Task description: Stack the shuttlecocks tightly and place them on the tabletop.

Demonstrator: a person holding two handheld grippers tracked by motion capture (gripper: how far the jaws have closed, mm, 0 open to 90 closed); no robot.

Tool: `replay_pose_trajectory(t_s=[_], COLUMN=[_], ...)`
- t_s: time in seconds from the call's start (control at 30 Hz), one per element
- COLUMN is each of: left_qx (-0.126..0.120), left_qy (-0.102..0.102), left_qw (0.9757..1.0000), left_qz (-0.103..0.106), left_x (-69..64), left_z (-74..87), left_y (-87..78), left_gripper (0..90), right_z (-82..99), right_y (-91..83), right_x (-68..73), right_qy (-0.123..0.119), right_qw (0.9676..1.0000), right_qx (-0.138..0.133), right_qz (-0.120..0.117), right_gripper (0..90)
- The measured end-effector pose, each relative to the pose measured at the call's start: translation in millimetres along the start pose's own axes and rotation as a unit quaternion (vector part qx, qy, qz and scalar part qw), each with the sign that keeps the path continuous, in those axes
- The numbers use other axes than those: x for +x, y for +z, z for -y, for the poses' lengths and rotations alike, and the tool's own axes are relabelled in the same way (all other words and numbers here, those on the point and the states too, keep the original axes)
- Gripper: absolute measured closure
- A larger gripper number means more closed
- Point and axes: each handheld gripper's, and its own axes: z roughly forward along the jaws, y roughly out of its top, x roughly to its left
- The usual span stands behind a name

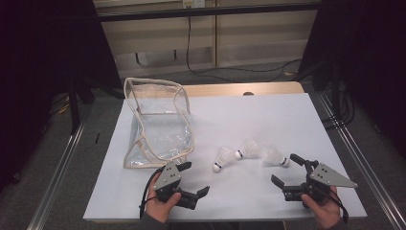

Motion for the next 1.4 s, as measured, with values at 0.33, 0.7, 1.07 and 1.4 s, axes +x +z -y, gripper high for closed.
replay_pose_trajectory(t_s=[0.33,0.7,1.07,1.4], left_qx=[0.007,0.015,0.023,0.031], left_qy=[-0.002,-0.010,-0.014,-0.021], left_qw=[1.0000,0.9998,0.9996,0.9993], left_qz=[0.003,0.002,-0.001,0.001], left_x=[-6.1,-9.0,-12.0,-14.7], left_z=[-4.8,-9.0,-13.1,-16.8], left_y=[11.6,24.4,37.0,48.4], left_gripper=[1.8,1.9,2.0,2.1], right_z=[-0.6,-1.4,-1.5,-1.7], right_y=[-0.3,-0.8,-0.2,0.4], right_x=[0.2,-0.4,-0.2,0.7], right_qy=[0.000,-0.002,-0.001,-0.003], right_qw=[1.0000,1.0000,1.0000,1.0000], right_qx=[-0.001,-0.003,-0.003,0.000], right_qz=[-0.001,0.002,-0.001,-0.002], right_gripper=[0.3,0.3,0.3,0.3])
